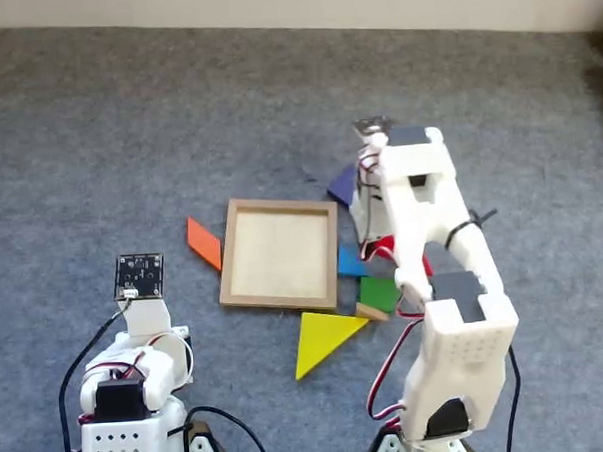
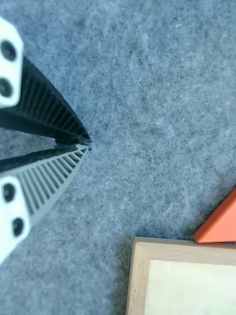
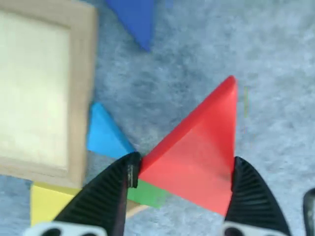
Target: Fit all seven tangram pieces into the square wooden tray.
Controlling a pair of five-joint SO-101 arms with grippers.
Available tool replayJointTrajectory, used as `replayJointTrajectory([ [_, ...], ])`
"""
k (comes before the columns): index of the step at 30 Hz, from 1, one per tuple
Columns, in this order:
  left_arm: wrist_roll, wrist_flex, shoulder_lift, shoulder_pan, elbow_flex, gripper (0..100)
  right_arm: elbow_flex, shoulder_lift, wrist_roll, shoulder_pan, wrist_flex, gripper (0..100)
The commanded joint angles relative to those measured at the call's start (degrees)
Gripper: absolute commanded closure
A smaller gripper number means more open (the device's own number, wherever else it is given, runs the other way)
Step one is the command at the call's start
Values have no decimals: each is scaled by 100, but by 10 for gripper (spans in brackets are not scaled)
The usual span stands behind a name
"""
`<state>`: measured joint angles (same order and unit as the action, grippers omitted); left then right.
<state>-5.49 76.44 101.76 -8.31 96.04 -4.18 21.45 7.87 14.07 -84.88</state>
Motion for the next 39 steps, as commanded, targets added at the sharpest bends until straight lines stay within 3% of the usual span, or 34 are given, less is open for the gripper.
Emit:
replayJointTrajectory([
  [1,44,9,286,-75,110,994,-154,-462,-352,382,-66,801],
  [9,44,9,286,-75,110,994,-154,-866,-774,1068,-303,801],
  [19,44,9,286,-75,110,994,-145,-1121,-1899,1859,-13,801],
  [29,44,9,286,-75,110,994,-40,-1033,-4070,2448,1191,800],
  [39,44,9,286,-75,110,994,-22,-163,-4589,2554,1209,800],
])
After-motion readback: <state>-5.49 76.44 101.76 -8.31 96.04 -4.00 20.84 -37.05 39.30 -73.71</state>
